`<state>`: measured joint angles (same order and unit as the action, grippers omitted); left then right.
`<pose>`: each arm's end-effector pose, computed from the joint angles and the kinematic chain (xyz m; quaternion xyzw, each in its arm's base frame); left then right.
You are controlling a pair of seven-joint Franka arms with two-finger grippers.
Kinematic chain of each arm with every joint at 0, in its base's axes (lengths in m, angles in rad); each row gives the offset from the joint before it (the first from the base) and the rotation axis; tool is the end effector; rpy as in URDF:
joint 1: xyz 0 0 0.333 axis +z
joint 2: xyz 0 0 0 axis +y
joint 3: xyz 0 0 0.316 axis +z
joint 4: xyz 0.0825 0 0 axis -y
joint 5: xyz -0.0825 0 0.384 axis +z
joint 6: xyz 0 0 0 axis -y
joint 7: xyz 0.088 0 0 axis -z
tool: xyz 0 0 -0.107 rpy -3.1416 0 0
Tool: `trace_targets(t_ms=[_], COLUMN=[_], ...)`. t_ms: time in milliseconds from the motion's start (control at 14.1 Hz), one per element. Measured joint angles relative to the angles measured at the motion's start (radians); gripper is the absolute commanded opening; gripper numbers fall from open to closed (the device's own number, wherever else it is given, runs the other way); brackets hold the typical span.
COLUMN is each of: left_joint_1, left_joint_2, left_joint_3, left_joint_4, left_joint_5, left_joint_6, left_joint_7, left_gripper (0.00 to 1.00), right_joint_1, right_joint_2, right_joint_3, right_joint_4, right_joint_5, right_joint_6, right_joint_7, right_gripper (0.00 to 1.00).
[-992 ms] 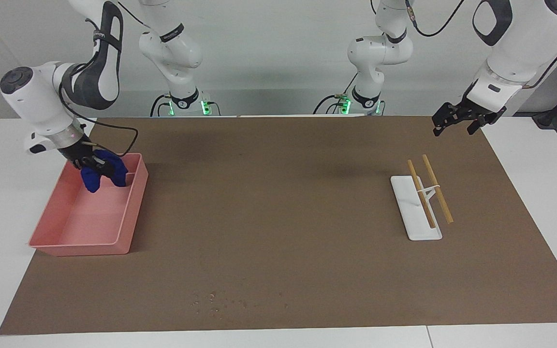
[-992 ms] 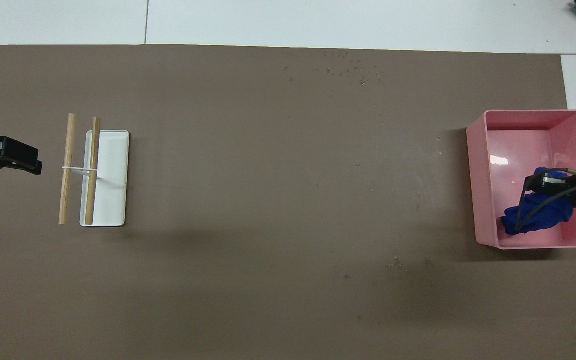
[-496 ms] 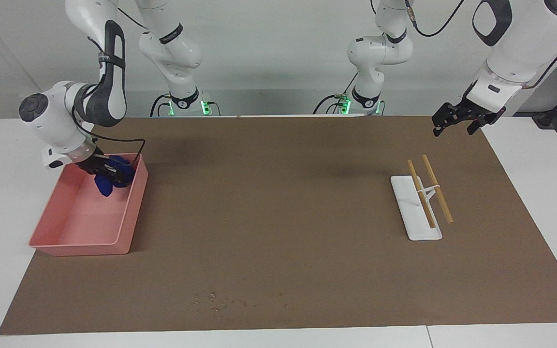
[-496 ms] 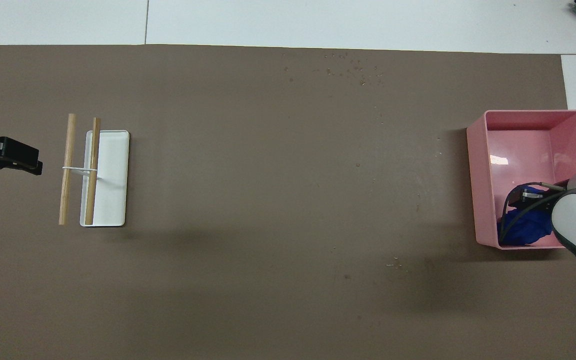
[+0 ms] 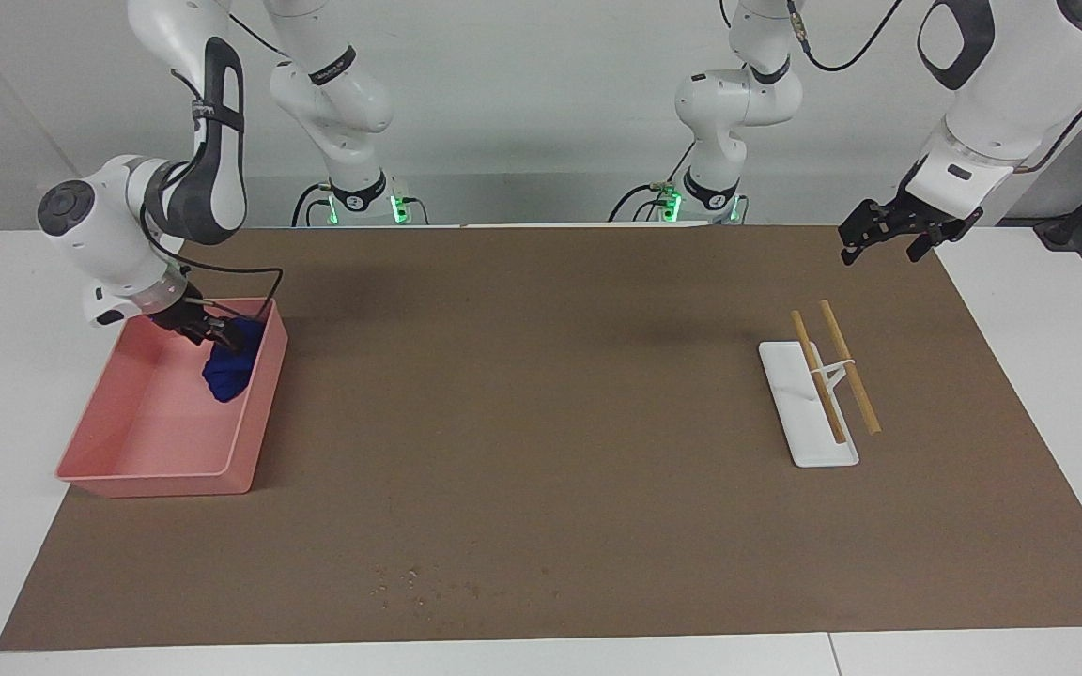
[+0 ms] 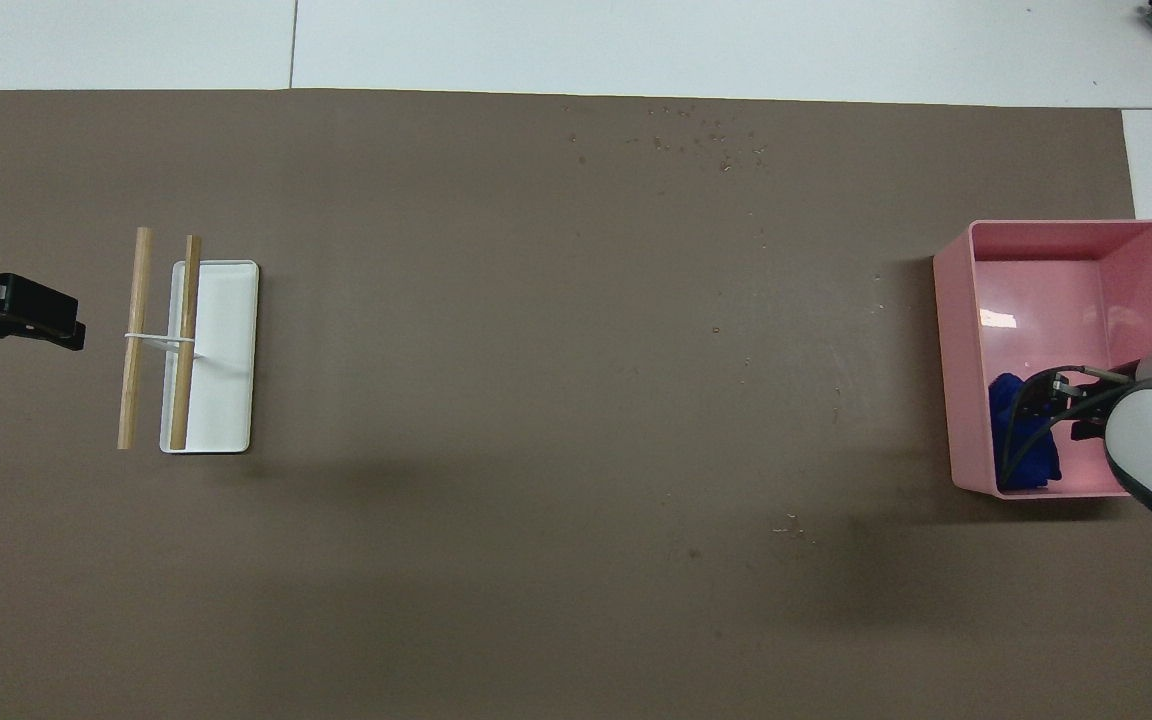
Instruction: Wipe water with towel using both arms
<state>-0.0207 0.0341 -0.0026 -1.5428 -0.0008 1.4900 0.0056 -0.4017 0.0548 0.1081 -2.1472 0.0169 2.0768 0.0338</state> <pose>0.5560 -0.0130 0.6119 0.9990 -0.0145 -0.0434 0.0001 0.5097 -0.1535 0.3670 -0.9839 0.1670 0.0606 0.0181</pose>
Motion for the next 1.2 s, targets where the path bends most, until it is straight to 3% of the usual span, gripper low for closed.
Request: trace_targets(t_ms=[283,638,992,1205], left_joint_1=[0.0,0.0,0.0,0.0], left_joint_2=[0.0,0.0,0.0,0.0], left_joint_3=[0.0,0.0,0.0,0.0], left_joint_4=[-0.001,-0.001,-0.001,-0.001], left_joint_5=[0.0,0.0,0.0,0.0], left_joint_6=[0.0,0.0,0.0,0.0], left_joint_7=[0.0,0.0,0.0,0.0], left_gripper=[1.0,1.0,1.0,1.0], right_joint_1=[0.031,0.181,0.311,0.345], right_joint_2=[-0.073,-0.164,-0.147,-0.088], right_joint_3=[0.014,0.02,0.023,0.023], right_joint_4=[0.045,0.142,0.295,0.463], right_joint_5=[0.0,0.0,-0.012,-0.019], right_joint_6=[-0.072,-0.248,-0.391,-0.495], right_joint_7=[0.0,0.087,0.211,0.248], right_gripper=[1.0,1.0,1.0,1.0])
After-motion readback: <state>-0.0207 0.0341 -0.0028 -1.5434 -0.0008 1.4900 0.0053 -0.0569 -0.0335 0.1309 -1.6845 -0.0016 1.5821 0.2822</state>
